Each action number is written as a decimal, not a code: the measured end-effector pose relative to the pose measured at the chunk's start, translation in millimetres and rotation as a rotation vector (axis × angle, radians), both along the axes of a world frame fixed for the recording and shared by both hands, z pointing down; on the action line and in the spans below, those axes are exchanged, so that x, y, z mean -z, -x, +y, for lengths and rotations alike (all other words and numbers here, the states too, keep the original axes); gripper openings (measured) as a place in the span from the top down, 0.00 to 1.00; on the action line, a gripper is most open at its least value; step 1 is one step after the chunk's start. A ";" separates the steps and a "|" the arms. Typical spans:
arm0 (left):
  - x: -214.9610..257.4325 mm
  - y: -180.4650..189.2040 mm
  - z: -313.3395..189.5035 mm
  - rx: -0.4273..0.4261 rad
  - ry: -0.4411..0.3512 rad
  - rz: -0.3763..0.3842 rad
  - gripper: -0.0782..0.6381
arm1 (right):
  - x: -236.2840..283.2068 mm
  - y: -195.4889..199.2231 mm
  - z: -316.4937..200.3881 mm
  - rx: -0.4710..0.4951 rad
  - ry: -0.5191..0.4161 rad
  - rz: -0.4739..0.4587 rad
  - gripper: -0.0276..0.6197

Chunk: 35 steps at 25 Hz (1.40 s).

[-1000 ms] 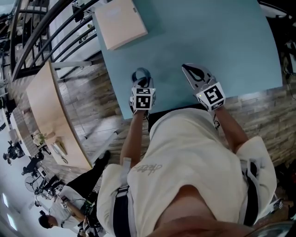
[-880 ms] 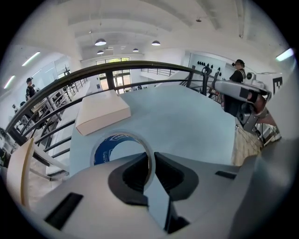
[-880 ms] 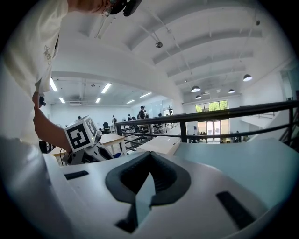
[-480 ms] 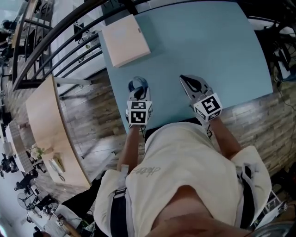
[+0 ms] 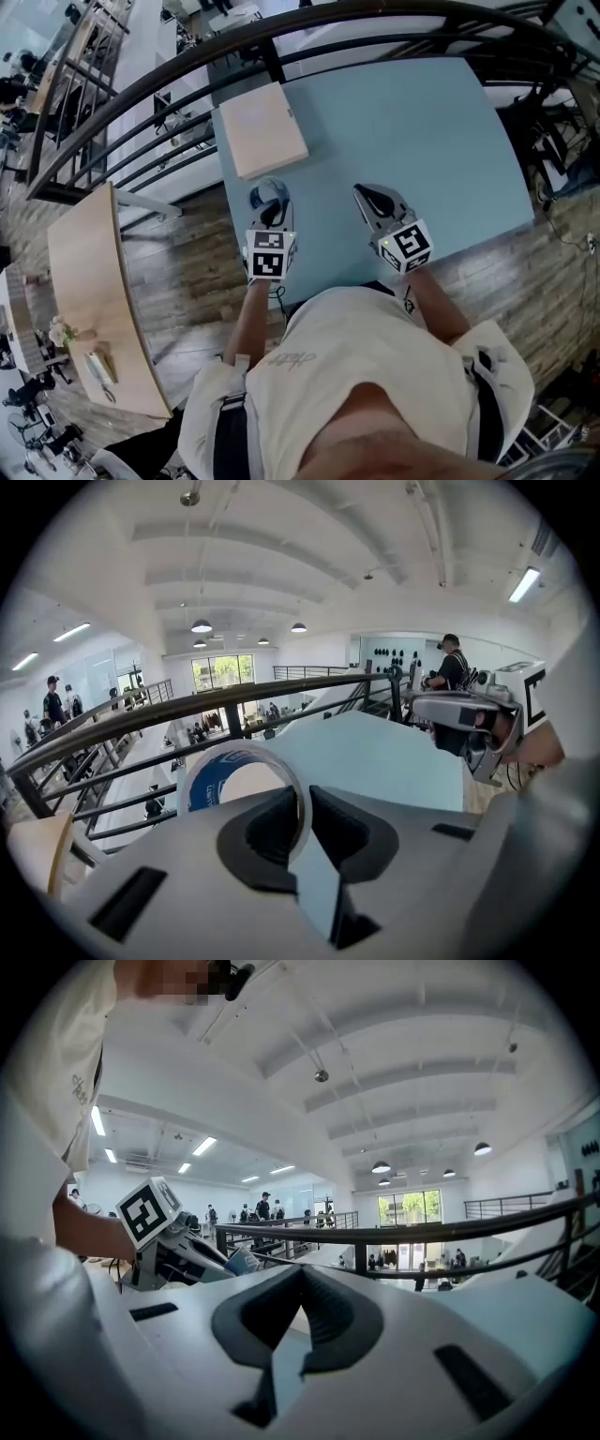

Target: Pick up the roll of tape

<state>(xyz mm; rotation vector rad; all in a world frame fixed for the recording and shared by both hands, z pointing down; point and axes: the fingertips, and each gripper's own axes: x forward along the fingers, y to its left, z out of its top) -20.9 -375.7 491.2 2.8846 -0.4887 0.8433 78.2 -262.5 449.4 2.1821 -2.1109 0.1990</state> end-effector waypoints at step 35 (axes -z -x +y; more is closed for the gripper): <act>163.5 6.0 -22.4 0.049 -0.211 0.355 0.81 | 149.7 -9.7 -3.3 0.021 -0.253 0.175 0.95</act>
